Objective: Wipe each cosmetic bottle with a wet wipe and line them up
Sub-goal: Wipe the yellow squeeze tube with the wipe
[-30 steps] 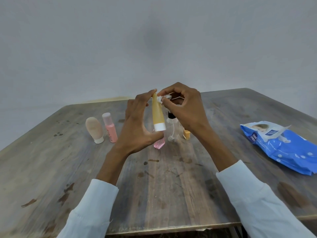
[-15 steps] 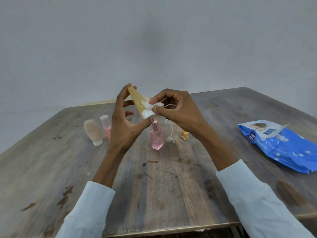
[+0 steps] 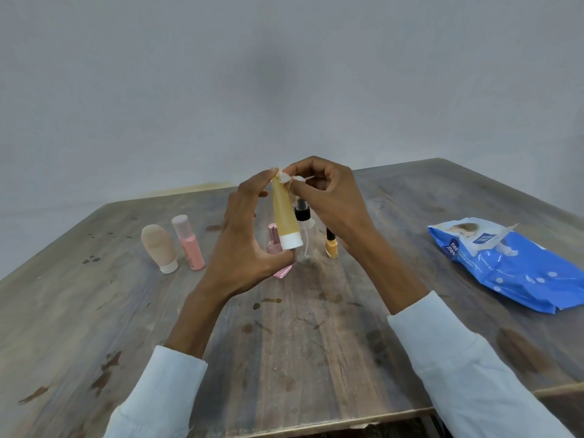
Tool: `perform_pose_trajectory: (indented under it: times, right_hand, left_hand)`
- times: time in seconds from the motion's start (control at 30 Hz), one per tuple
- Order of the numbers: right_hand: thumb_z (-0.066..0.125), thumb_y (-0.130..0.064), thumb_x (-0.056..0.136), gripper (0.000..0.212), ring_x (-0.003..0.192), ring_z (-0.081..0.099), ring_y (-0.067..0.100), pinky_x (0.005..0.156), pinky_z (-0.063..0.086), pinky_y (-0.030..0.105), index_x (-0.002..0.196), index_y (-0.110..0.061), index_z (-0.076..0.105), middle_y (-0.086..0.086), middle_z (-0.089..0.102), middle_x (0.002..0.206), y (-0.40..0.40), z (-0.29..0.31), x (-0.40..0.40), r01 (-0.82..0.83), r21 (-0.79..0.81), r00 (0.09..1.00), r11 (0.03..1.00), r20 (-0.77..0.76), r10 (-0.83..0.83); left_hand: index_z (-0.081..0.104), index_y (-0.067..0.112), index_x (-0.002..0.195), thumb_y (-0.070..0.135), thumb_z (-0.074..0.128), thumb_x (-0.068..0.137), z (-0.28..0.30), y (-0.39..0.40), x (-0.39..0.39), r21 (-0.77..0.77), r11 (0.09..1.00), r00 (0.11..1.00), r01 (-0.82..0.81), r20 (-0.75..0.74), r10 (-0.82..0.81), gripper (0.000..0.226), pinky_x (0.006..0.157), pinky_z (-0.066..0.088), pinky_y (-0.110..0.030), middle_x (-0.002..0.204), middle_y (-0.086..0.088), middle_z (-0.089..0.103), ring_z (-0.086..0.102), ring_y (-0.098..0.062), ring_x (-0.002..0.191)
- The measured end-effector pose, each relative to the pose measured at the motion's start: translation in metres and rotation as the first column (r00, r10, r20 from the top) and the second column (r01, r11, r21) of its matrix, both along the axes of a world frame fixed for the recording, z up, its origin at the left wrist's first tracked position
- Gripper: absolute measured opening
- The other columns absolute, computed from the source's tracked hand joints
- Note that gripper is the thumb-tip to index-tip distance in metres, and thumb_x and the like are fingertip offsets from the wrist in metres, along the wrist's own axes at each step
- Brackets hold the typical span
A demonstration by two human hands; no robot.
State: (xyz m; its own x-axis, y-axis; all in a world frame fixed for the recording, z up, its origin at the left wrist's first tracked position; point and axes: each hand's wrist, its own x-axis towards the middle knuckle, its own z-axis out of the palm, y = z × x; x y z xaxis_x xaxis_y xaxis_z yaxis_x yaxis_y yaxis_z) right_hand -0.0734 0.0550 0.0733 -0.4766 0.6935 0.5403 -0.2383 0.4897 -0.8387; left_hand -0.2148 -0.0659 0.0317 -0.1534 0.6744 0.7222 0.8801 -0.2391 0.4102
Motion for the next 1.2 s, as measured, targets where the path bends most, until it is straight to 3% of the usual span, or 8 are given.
perform_pose_trajectory:
  times: [0.1, 0.17, 0.3, 0.43, 0.7, 0.9, 1.03, 1.2]
  right_hand:
    - [0.077, -0.009, 0.094, 0.007, 0.078, 0.069, 0.007, 0.065, 0.058, 0.028, 0.096, -0.015, 0.080, -0.004, 0.075, 0.094, -0.008, -0.001, -0.003, -0.022, 0.163, 1.000, 0.986, 0.003, 0.022]
    - [0.074, -0.002, 0.091, 0.015, 0.087, 0.070, 0.012, 0.074, 0.058, 0.023, 0.094, -0.015, 0.081, -0.003, 0.072, 0.099, -0.014, -0.003, -0.007, -0.025, 0.334, 1.000, 0.942, 0.016, 0.021]
    - [0.073, -0.002, 0.088, 0.018, 0.088, 0.066, 0.017, 0.077, 0.058, 0.039, 0.091, -0.018, 0.081, -0.004, 0.063, 0.100, -0.020, -0.012, -0.015, -0.040, 0.595, 0.991, 0.802, 0.125, -0.044]
    - [0.073, -0.001, 0.089, 0.017, 0.083, 0.064, 0.013, 0.074, 0.055, 0.040, 0.095, -0.015, 0.081, -0.005, 0.059, 0.099, -0.019, -0.016, -0.019, 0.048, 0.630, 0.988, 0.775, 0.082, -0.128]
    - [0.075, -0.010, 0.099, 0.011, 0.094, 0.071, 0.011, 0.079, 0.062, 0.027, 0.105, -0.015, 0.084, -0.001, 0.069, 0.102, -0.019, -0.006, -0.014, 0.185, 0.425, 0.982, 0.886, -0.124, -0.145]
    - [0.075, -0.016, 0.100, 0.009, 0.078, 0.069, 0.013, 0.067, 0.056, 0.034, 0.105, -0.016, 0.082, 0.004, 0.080, 0.097, -0.007, -0.003, -0.007, 0.009, -0.008, 0.997, 1.000, -0.072, -0.010]
    - [0.066, -0.002, 0.099, 0.014, 0.081, 0.063, 0.026, 0.081, 0.047, 0.045, 0.097, -0.011, 0.078, 0.014, 0.072, 0.090, -0.005, -0.005, -0.005, -0.168, -0.324, 0.984, 0.931, -0.108, 0.141]
    - [0.065, -0.002, 0.101, 0.009, 0.075, 0.064, 0.016, 0.070, 0.058, 0.025, 0.102, -0.007, 0.072, 0.007, 0.071, 0.096, -0.004, -0.001, -0.002, -0.400, -0.430, 0.916, 0.810, -0.211, 0.341]
  left_hand:
    - [0.033, 0.019, 0.160, 0.022, 0.095, 0.073, -0.002, 0.002, -0.003, 0.031, 0.998, 0.999, -0.046, 0.016, 0.045, 0.107, 0.111, 0.048, -0.048, 0.157, 0.007, 0.043, 0.047, -0.015, 0.141]
    - [0.032, 0.022, 0.160, 0.022, 0.096, 0.071, -0.003, 0.002, -0.008, 0.056, 0.994, 0.995, -0.093, 0.040, 0.091, 0.109, 0.112, 0.047, -0.052, 0.157, 0.009, 0.042, 0.046, -0.014, 0.143]
    - [0.031, 0.018, 0.159, 0.031, 0.095, 0.071, -0.005, 0.002, -0.014, 0.091, 0.970, 0.974, -0.224, 0.037, 0.222, 0.109, 0.107, 0.043, -0.045, 0.150, 0.003, 0.042, 0.045, -0.017, 0.139]
    - [0.033, 0.020, 0.158, 0.034, 0.093, 0.071, -0.004, 0.002, -0.014, 0.112, 0.955, 0.961, -0.274, -0.011, 0.277, 0.107, 0.099, 0.038, -0.038, 0.146, 0.002, 0.042, 0.045, -0.023, 0.134]
    - [0.043, 0.016, 0.145, 0.038, 0.090, 0.069, 0.002, -0.002, 0.000, 0.067, 0.992, 0.989, -0.106, -0.092, 0.112, 0.092, 0.099, 0.044, -0.042, 0.136, 0.003, 0.047, 0.046, -0.018, 0.124]
    - [0.036, 0.020, 0.156, 0.036, 0.099, 0.072, 0.011, -0.008, 0.007, 0.088, 0.996, 0.989, 0.026, 0.144, -0.039, 0.107, 0.109, 0.048, -0.039, 0.154, 0.009, 0.050, 0.052, -0.014, 0.141]
    - [0.031, 0.018, 0.158, 0.037, 0.092, 0.074, 0.016, -0.012, 0.010, 0.119, 0.991, 0.975, 0.068, 0.203, -0.091, 0.105, 0.110, 0.050, -0.051, 0.164, 0.016, 0.044, 0.046, -0.013, 0.150]
    - [0.023, 0.020, 0.162, 0.035, 0.091, 0.076, 0.013, -0.009, 0.008, 0.088, 0.992, 0.965, 0.093, 0.236, -0.112, 0.111, 0.115, 0.047, -0.058, 0.169, 0.018, 0.037, 0.040, -0.011, 0.154]
